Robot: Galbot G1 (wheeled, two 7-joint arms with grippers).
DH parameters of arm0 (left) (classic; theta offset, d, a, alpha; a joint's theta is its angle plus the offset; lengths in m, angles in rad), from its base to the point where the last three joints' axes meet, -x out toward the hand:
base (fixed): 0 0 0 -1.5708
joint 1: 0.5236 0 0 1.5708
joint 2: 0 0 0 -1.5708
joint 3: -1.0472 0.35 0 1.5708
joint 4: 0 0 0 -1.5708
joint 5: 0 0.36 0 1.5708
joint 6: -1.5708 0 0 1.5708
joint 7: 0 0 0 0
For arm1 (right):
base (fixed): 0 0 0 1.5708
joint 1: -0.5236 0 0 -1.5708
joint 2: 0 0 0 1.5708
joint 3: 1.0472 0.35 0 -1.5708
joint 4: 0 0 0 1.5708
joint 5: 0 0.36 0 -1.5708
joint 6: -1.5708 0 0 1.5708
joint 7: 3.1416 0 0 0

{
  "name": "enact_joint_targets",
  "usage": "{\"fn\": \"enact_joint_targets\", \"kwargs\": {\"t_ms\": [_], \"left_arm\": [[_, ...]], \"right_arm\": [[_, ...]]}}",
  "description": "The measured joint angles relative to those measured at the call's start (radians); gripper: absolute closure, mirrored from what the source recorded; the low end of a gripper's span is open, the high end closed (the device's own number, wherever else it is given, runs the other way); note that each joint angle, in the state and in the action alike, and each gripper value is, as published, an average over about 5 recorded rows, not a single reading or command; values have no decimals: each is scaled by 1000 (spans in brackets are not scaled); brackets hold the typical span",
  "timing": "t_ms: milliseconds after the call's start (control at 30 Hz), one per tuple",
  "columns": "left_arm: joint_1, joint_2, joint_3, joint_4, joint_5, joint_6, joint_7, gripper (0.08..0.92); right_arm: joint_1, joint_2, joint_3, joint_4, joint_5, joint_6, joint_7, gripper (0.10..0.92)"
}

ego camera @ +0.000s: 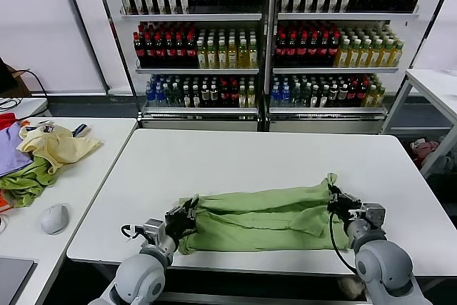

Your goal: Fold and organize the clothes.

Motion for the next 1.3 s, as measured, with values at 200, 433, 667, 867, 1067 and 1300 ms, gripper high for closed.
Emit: {"fn": "enact_joint_targets", "kwargs": {"t_ms": [200,433,667,867,1067,1300], "left_arm": [[35,-23,-15,-32,70,-4,-31,537],[73,-98,-14,-40,148,1,-103,329],[91,-196,-5,-7,226,18,-181,239],[105,-264,-6,27,262,37,-230,409],[115,-298,-10,42,270,48,-243,583],[108,-291,-38,43,239,47,-237,782]], "right_arm": [[-37,-4,13,29,-26,4,-2,609],[-79,7,26,54,-48,15,-3,409],[-98,15,27,58,-57,25,-4,231],[-102,18,28,59,-57,31,-4,203],[-100,20,29,61,-58,38,-7,203],[-96,22,27,65,-62,46,-11,203]]}}
